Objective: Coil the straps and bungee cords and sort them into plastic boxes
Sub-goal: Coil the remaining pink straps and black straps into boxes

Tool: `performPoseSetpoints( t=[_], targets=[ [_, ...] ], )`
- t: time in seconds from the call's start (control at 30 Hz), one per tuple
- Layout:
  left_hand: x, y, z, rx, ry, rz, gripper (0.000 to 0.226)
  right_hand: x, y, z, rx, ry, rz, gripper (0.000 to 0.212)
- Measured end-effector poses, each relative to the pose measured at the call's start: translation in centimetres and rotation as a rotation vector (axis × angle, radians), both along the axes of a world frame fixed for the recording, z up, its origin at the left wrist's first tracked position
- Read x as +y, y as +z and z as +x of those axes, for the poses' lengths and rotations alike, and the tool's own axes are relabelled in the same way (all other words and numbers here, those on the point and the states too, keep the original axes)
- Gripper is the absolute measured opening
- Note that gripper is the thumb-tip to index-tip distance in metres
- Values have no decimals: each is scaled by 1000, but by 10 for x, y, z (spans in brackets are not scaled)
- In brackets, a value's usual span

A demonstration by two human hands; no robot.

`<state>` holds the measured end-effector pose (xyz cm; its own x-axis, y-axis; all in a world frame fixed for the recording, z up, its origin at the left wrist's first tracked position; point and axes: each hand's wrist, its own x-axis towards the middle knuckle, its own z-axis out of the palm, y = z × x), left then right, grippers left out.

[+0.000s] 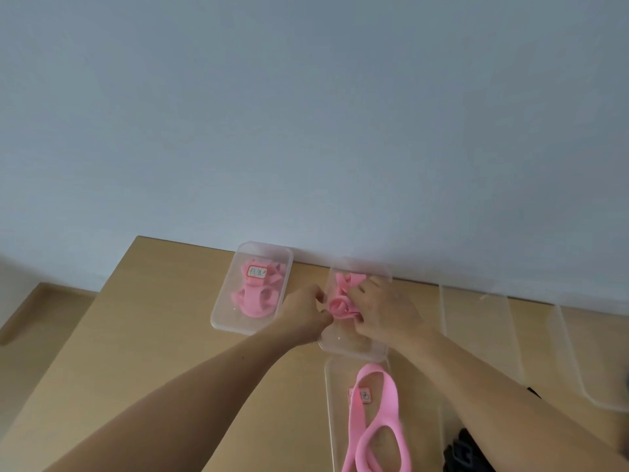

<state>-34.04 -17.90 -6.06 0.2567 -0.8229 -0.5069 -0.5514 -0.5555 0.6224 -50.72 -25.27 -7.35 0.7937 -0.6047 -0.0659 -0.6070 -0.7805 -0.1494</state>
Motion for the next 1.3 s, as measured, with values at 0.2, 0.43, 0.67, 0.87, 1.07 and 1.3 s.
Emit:
performPoseSetpoints(
  t=[0.2,0.43,0.67,0.87,1.07,1.3],
  targets=[
    [-2,-3,-1,-52,-7,-39,15,-2,-1,14,227,2,-7,46],
    [-4,-4,-1,-74,-34,-26,16,0,1,18,278,82,-82,32],
    [-3,-6,-1,-44,-84,-51,15,0,-2,8,67,-82,-3,28],
    [-4,-6,0,-60,-117,-26,19,10,-1,4,6,-282,-19,28],
    [-4,-8,-4,-161,-117,-15,23,11,-4,-1,-32,-343,2,31],
    [1,-6,-9,-771,-518,-617,32,14,6,-4,-141,-296,-30,42]
  ],
)
